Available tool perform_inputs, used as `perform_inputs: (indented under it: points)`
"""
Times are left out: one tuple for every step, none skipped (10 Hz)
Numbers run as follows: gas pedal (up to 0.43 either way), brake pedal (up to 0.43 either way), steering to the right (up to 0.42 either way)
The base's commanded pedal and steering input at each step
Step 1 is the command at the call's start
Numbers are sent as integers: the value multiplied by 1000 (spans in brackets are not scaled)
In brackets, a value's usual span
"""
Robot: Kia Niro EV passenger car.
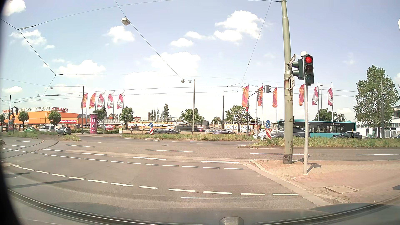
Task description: Follow the waypoints while adhering to traffic rules and regulations
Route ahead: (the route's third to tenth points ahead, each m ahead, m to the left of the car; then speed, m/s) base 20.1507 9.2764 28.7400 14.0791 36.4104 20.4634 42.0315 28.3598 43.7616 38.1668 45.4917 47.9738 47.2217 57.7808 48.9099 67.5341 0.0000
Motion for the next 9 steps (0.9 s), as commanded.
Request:
perform_inputs:
  points:
    - [0, 348, -48]
    - [0, 348, -49]
    - [0, 348, -48]
    - [0, 348, -48]
    - [0, 348, -49]
    - [0, 348, -48]
    - [0, 348, -48]
    - [0, 348, -49]
    - [0, 348, -48]
